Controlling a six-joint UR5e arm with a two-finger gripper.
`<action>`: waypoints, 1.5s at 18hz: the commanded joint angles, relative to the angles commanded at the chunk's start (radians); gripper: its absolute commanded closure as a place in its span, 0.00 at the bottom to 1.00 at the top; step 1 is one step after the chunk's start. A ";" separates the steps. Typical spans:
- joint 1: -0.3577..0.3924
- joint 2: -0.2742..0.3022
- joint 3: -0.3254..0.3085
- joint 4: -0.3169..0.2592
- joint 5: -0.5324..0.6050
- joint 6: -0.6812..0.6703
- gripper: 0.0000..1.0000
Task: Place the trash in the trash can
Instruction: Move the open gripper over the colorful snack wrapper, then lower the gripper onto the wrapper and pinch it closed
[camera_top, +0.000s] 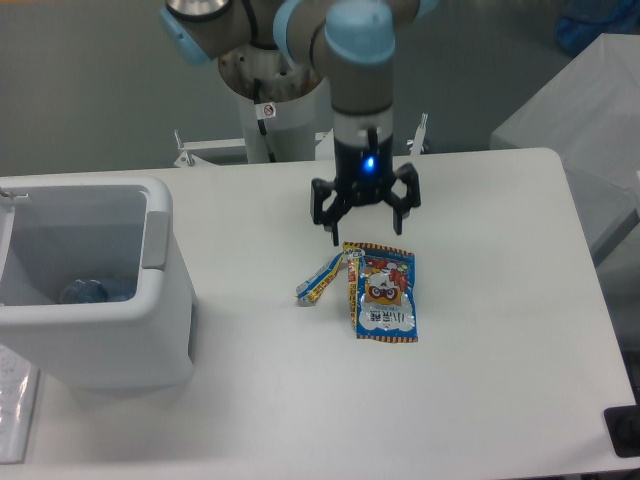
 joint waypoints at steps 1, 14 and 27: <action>-0.002 -0.011 -0.001 0.001 0.002 0.005 0.00; -0.037 -0.187 0.006 0.015 0.054 0.054 0.00; -0.035 -0.226 0.029 0.018 0.058 0.109 0.00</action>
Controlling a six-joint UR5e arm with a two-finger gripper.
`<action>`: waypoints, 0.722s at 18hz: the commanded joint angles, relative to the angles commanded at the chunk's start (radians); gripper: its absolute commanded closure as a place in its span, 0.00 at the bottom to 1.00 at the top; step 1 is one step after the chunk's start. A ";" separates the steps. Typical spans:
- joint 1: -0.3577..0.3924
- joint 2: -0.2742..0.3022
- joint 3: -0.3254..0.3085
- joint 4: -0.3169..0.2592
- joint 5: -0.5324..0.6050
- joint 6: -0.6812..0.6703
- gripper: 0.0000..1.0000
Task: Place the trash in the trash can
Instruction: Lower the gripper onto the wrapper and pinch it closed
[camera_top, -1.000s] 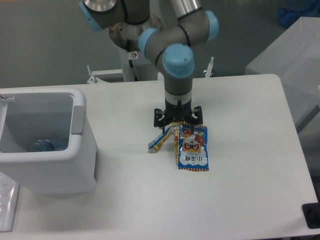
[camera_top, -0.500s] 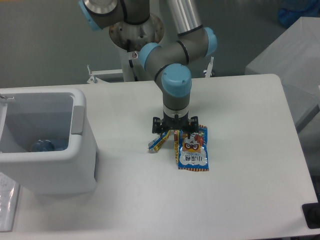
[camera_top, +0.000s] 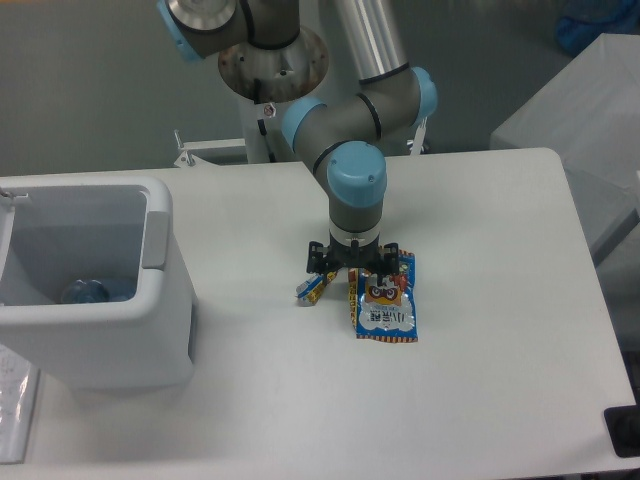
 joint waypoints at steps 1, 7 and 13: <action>0.000 -0.002 0.000 -0.002 0.000 0.002 0.00; 0.000 -0.029 0.003 0.017 0.024 0.006 0.02; 0.000 -0.049 0.011 0.032 0.045 0.009 0.05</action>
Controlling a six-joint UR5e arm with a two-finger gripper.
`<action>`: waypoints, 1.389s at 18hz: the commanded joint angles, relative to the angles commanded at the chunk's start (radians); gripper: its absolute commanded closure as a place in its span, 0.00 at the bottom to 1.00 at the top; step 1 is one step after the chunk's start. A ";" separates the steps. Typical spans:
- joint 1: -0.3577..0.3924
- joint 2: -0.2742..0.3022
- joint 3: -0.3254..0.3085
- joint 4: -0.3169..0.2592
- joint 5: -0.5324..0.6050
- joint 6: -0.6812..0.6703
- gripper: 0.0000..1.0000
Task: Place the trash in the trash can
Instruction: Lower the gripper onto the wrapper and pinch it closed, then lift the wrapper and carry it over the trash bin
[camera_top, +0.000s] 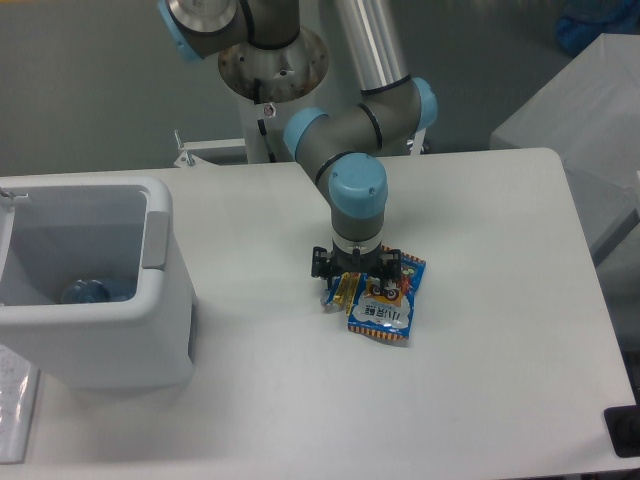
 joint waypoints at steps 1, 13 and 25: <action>0.000 0.000 0.002 0.000 0.000 0.002 0.06; 0.005 0.011 0.006 -0.003 0.000 0.009 0.68; 0.015 0.143 0.049 -0.069 -0.115 0.008 1.00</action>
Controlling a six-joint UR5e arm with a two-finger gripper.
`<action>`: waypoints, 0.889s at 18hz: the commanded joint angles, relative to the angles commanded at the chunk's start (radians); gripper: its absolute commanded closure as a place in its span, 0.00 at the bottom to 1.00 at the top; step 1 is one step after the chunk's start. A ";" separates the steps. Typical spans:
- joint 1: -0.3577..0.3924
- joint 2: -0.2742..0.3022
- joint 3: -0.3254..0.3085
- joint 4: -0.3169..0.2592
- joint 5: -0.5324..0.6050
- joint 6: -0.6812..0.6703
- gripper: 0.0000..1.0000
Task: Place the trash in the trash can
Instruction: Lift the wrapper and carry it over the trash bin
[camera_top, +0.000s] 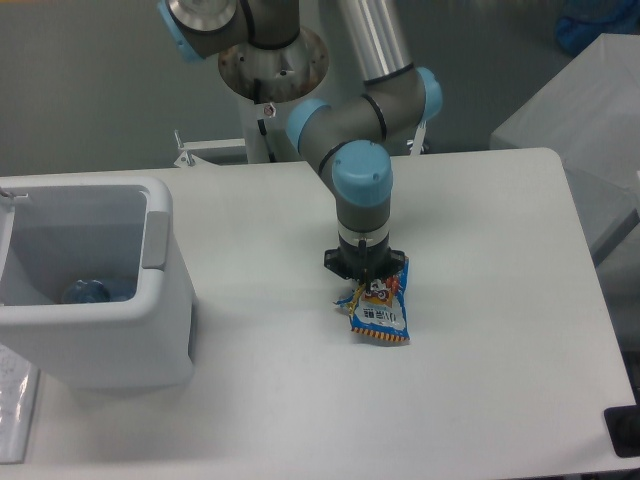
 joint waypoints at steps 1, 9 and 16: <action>0.003 0.012 0.020 -0.021 -0.023 -0.003 1.00; 0.037 0.140 0.187 -0.100 -0.336 -0.247 1.00; 0.000 0.285 0.311 -0.088 -0.522 -0.590 1.00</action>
